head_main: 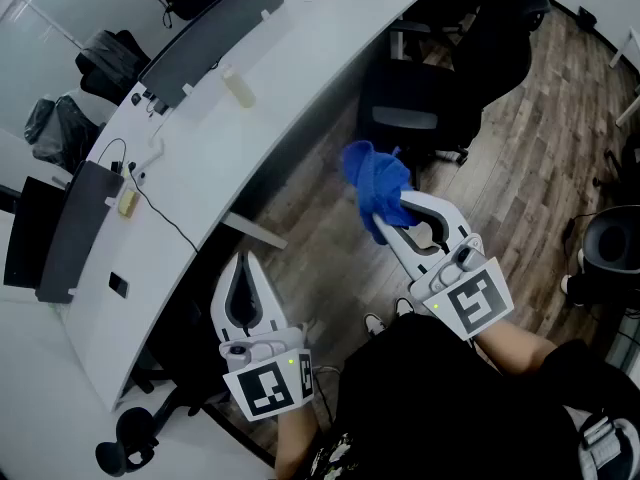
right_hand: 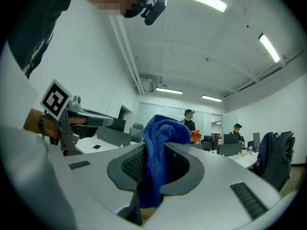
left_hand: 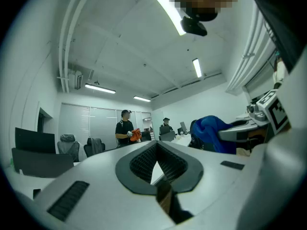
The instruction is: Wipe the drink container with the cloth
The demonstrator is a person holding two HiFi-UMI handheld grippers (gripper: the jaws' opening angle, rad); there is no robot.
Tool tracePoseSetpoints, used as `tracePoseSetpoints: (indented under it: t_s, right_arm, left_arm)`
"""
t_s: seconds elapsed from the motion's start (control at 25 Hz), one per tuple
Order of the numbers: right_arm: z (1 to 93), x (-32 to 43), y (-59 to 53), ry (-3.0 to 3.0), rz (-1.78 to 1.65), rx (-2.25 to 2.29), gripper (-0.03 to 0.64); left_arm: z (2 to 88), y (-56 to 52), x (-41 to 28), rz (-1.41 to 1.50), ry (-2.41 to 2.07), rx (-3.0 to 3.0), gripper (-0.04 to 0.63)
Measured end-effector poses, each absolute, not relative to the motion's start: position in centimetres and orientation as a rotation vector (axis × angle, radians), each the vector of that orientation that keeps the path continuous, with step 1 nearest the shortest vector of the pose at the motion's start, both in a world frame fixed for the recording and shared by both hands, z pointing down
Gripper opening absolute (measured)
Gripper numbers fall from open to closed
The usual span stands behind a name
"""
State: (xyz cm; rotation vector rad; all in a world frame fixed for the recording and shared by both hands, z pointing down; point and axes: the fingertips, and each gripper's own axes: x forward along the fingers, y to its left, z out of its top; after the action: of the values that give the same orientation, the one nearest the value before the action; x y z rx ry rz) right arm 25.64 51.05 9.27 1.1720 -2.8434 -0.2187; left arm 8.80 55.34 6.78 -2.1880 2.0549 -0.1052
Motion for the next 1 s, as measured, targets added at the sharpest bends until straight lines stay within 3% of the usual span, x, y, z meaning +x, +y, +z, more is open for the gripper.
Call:
tracePoseSetpoints:
  t_s: [0.48, 1.0]
  right_arm:
    - [11.2, 25.8, 52.3, -2.829, -0.11, 1.203, 0.057]
    - [13.8, 31.5, 50.4, -2.829, -0.082, 1.18, 0.057]
  left_arm:
    - [7.7, 56.4, 6.4, -0.152, 2.085, -2.159, 0.002]
    - [9.5, 56.6, 10.3, -0.196, 2.149, -2.172, 0.0]
